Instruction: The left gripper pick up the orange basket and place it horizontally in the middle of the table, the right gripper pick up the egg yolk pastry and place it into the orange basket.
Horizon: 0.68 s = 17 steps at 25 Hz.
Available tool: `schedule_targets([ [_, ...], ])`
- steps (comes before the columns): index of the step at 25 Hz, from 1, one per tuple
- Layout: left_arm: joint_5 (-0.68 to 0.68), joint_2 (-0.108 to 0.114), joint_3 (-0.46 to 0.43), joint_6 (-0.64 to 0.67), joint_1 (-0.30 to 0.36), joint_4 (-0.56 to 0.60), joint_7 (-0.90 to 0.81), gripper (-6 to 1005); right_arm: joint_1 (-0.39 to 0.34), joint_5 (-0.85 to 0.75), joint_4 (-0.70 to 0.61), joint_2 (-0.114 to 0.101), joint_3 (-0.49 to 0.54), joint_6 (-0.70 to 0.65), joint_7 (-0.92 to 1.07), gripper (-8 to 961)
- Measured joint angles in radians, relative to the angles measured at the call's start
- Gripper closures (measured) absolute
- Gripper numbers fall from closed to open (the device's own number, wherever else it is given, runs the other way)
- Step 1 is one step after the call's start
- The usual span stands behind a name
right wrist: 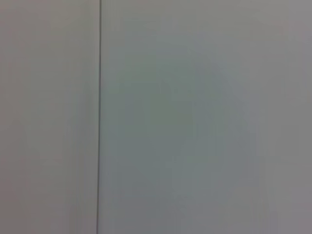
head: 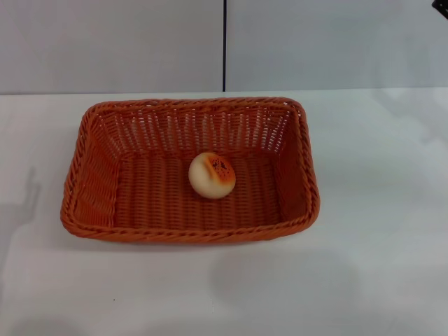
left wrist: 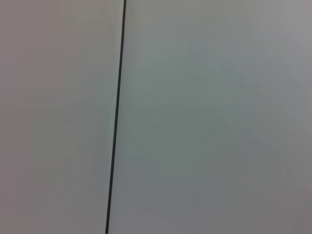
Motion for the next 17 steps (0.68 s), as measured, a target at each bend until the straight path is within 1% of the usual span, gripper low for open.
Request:
schedule_targets([
  [3, 0.002, 0.000, 0.000, -0.006, 0.008, 0.001, -0.009, 345, 0.005, 0.007, 0.025, 0.001, 0.000, -0.006, -0.034, 401],
  [5, 0.006, 0.000, 0.001, -0.018, 0.011, 0.001, -0.008, 345, 0.007, 0.009, 0.037, 0.006, 0.001, -0.003, -0.084, 401],
  [11, 0.009, -0.001, 0.001, -0.017, 0.017, -0.001, -0.010, 345, -0.005, 0.076, 0.064, 0.007, 0.001, 0.008, -0.085, 401],
  [17, 0.011, -0.004, 0.002, -0.020, 0.018, -0.002, -0.008, 345, -0.015, 0.083, 0.068, 0.004, -0.001, 0.011, -0.083, 401],
])
